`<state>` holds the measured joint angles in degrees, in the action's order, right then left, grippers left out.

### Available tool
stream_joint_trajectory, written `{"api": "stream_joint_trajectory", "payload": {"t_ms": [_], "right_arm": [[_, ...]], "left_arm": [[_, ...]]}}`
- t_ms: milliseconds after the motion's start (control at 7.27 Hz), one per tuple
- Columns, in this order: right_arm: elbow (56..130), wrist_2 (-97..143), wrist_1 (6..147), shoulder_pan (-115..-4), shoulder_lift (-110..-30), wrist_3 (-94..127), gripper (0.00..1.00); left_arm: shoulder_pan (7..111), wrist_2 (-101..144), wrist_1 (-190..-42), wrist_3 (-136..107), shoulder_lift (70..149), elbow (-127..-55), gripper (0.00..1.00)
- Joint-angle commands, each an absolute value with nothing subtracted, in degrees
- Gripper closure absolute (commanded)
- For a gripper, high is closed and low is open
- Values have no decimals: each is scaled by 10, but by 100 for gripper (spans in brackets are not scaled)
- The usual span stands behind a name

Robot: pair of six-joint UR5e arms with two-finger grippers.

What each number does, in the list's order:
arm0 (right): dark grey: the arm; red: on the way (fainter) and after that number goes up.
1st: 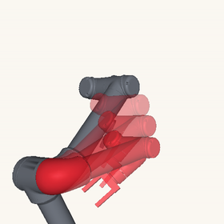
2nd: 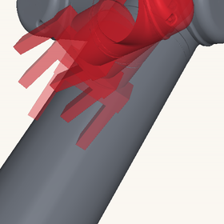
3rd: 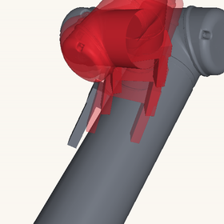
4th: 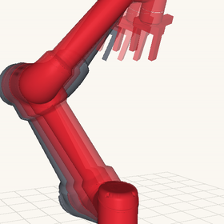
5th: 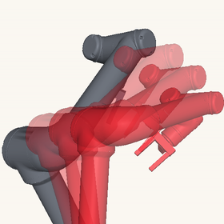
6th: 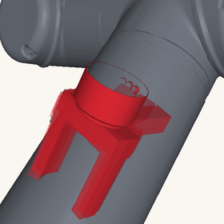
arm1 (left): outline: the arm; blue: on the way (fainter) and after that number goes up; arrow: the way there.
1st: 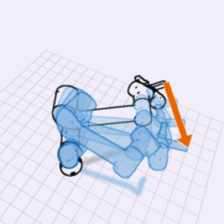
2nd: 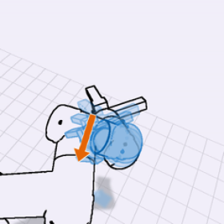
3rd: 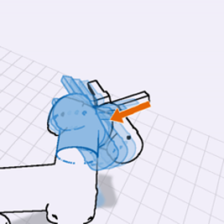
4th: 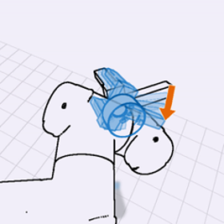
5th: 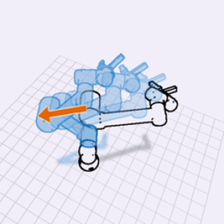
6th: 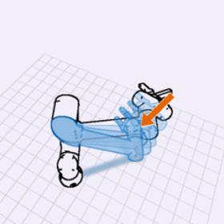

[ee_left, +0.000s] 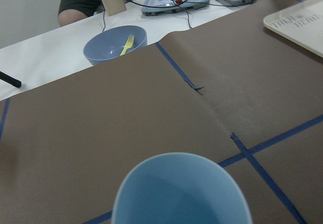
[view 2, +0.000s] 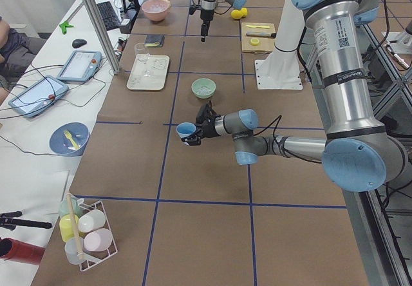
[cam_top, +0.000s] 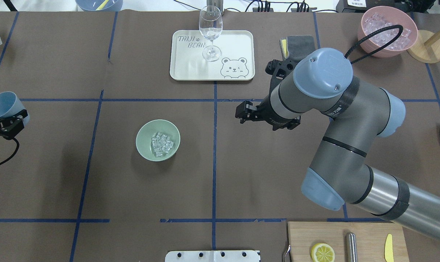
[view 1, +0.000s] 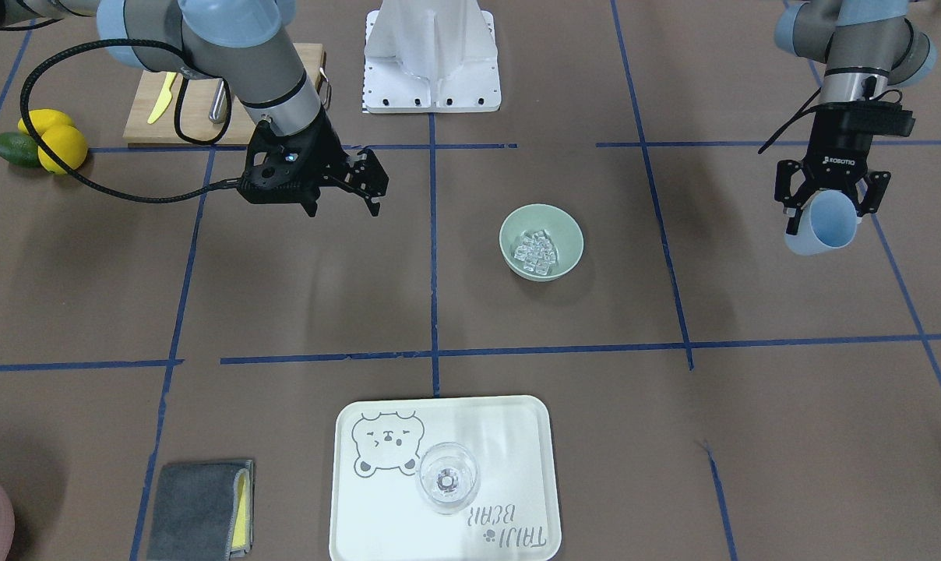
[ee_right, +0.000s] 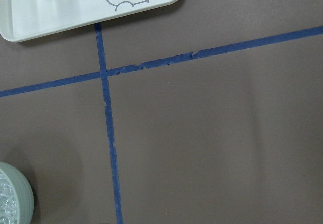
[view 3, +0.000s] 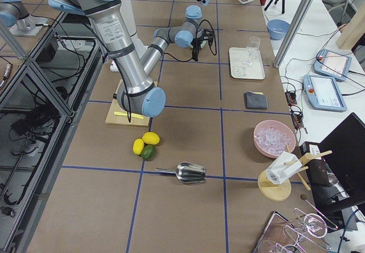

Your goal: Pour ice into bowl

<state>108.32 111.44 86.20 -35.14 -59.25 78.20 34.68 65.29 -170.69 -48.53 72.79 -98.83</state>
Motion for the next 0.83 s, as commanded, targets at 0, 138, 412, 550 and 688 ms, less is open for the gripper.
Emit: {"api": "stream_joint_trajectory", "payload": {"t_ms": [0,138,412,550,688], "right_arm": [[1086,1114,862,-351,-592,785,0],[1086,1114,862,-351,-592,785,0],[1090,1114,862,-350,-592,786,0],[1090,1114,862,-349,-592,786,0],[1090,1114,862,-349,-592,787,0]], "left_arm": [[276,551,-1717,-556,727,-968,100],[254,536,-1717,-575,727,-949,100],[210,465,-1717,-623,736,-915,100],[199,447,-1716,-638,748,-899,100],[195,434,-1716,-639,780,-864,100]]}}
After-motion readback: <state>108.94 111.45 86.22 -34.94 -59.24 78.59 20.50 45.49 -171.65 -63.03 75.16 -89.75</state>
